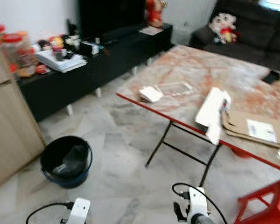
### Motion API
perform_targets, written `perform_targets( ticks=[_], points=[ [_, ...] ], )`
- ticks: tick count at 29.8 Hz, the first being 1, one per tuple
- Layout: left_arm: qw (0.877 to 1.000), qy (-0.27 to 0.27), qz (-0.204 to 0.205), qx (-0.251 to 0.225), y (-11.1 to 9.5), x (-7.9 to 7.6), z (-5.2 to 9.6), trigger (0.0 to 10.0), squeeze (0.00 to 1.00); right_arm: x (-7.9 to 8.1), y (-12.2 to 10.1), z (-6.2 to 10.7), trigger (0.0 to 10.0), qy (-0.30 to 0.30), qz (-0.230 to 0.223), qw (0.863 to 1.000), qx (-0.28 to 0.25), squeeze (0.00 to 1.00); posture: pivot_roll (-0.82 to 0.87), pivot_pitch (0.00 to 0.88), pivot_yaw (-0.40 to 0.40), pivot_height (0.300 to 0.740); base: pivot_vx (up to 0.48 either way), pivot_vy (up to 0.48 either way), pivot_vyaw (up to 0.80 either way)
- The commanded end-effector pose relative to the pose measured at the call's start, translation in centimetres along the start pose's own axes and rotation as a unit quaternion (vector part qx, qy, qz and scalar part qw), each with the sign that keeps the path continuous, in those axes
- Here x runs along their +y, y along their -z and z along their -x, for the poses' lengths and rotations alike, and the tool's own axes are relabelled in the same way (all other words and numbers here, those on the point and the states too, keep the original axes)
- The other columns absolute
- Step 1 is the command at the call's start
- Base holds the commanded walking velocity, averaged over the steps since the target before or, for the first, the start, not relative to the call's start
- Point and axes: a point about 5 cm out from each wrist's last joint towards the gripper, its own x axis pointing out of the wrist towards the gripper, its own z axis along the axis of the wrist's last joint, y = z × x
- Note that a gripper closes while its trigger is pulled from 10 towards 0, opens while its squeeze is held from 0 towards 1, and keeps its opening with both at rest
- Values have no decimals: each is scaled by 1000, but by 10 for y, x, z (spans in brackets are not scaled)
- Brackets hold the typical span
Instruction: Picking trash to rubbish bin
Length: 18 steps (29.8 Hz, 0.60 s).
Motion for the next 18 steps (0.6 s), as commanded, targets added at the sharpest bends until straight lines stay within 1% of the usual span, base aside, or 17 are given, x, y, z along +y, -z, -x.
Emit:
perform_targets(
  ticks=[1, 18],
  points=[
    [1000, 16, 3, 3, -1, -12, 1, 10000, 0, -10, -1, 1, 10000, 14, 1, 1000, -1, 0, 14, 0, -35, 740, 0, 0, -738],
    [1000, 17, 10, 0, -2, -12, 1, 10000, 0, -9, -1, 1, 10000, 11, 3, 1000, 0, 0, 14, 0, -35, 740, 0, 0, -733]
  ],
)
